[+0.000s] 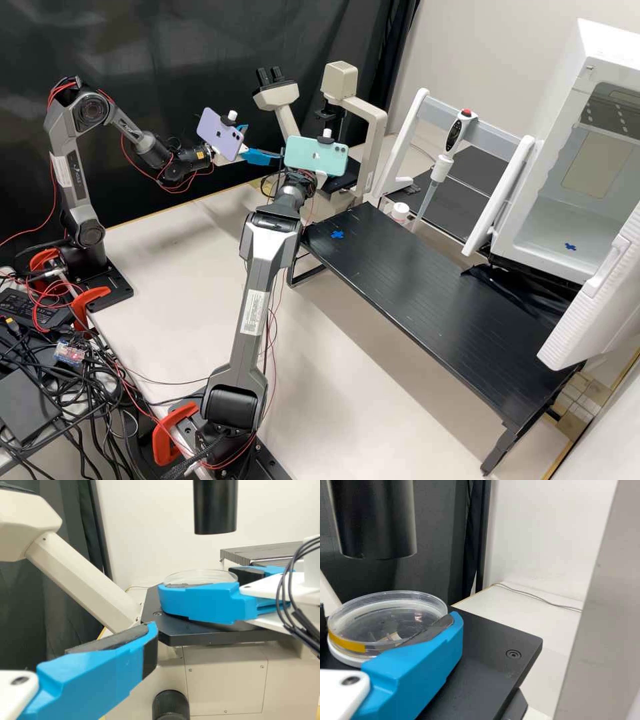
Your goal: Move the petri dish to the bench
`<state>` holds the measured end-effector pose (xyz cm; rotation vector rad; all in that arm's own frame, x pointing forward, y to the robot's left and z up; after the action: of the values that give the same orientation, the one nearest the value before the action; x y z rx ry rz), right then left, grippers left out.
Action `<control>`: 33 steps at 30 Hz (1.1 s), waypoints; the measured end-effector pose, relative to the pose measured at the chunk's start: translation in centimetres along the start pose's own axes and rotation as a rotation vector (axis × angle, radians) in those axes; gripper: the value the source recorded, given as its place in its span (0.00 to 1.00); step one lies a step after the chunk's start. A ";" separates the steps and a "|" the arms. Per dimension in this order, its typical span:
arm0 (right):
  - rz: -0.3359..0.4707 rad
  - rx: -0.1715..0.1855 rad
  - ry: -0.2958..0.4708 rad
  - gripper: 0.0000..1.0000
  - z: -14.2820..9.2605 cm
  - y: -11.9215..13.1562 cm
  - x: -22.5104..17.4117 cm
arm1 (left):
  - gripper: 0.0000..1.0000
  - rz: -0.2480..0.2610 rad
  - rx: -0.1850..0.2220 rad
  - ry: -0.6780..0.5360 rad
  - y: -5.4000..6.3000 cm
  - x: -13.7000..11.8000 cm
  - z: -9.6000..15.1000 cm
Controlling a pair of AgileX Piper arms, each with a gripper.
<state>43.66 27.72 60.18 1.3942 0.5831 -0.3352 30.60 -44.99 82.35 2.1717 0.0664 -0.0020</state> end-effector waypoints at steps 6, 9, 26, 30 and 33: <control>-0.003 0.000 -0.002 0.00 0.1 -0.1 0.0 | 1.00 0.000 0.000 0.000 0.0 0.0 0.0; -0.006 -0.001 0.001 0.00 0.1 -0.1 0.0 | 1.00 0.000 0.000 0.000 0.0 0.0 0.0; -0.011 0.002 -0.025 0.00 1.5 -0.2 -1.3 | 1.00 0.000 0.000 0.000 0.0 0.0 0.0; 0.052 0.009 -0.045 0.00 2.0 0.3 -2.3 | 1.00 0.000 0.000 0.000 0.0 0.0 0.0; 0.100 0.018 -0.043 0.00 2.6 0.3 -3.2 | 1.00 0.000 0.000 0.000 0.0 0.0 0.0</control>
<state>41.71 24.85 62.41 1.4250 0.4743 -0.2894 30.60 -44.99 82.35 2.1717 0.0664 -0.0020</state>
